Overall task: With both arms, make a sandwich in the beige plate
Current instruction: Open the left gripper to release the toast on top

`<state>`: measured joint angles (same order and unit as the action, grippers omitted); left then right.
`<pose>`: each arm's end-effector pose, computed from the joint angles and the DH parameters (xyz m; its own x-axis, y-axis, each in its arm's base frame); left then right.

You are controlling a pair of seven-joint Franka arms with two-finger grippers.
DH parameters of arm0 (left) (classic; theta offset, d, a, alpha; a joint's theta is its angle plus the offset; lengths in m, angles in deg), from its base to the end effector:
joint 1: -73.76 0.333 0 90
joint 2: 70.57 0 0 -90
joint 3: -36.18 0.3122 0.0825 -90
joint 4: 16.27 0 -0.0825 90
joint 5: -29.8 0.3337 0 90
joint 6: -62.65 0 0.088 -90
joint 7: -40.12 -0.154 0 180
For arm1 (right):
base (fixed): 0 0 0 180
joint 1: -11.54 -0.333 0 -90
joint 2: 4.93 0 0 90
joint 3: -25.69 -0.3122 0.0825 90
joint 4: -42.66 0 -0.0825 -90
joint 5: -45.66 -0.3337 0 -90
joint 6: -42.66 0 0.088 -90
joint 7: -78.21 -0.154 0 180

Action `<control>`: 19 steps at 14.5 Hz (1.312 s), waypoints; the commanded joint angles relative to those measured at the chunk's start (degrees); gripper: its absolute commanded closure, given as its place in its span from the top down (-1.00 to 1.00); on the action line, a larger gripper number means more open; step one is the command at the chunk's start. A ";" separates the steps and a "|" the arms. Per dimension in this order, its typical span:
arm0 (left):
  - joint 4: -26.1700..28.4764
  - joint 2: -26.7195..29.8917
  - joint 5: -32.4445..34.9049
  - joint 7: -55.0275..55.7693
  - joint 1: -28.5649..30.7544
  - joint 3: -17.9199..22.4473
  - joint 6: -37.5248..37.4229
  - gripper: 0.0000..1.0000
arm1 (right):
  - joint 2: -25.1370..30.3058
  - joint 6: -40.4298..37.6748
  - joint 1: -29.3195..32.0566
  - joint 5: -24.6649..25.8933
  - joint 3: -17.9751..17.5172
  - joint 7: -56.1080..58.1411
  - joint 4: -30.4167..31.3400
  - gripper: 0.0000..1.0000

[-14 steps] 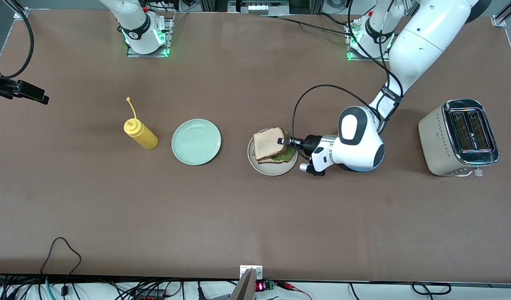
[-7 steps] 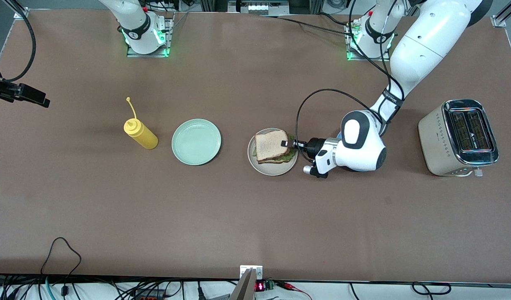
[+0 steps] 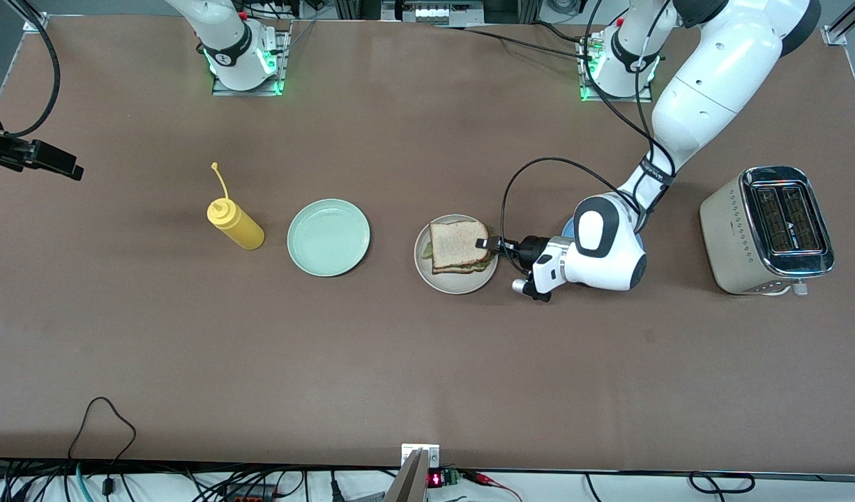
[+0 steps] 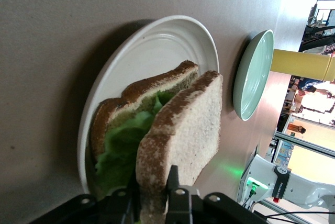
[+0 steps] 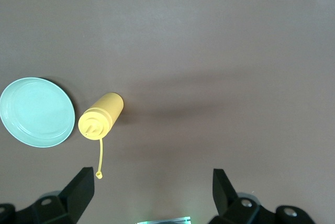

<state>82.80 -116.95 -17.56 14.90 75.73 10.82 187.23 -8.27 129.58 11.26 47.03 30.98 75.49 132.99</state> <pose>0.5429 -0.2787 0.1570 0.9466 -0.2468 -0.2075 0.0190 -0.5997 0.8000 0.5059 -0.0470 0.5377 0.9840 -0.1356 -0.1157 -0.1325 -0.9906 0.0348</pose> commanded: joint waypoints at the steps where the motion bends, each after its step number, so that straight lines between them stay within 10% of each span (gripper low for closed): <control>1: -0.63 0.85 -0.54 -1.59 0.49 -0.05 0.31 1.00 | -0.26 -0.09 -0.24 -0.85 0.07 -0.70 -0.85 1.00; 9: -0.19 12.97 5.16 -0.88 0.40 10.74 -12.15 1.00 | -0.26 0.18 -0.07 -0.85 -0.02 -0.70 -0.85 1.00; 19: -11.70 23.86 38.03 3.07 -0.21 22.70 -30.61 1.00 | -0.26 -0.26 0.11 -0.85 -0.02 -0.62 -0.85 1.00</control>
<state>71.55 -96.57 17.07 16.91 76.94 31.46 158.93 -8.29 129.87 11.21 46.99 30.95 75.49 132.99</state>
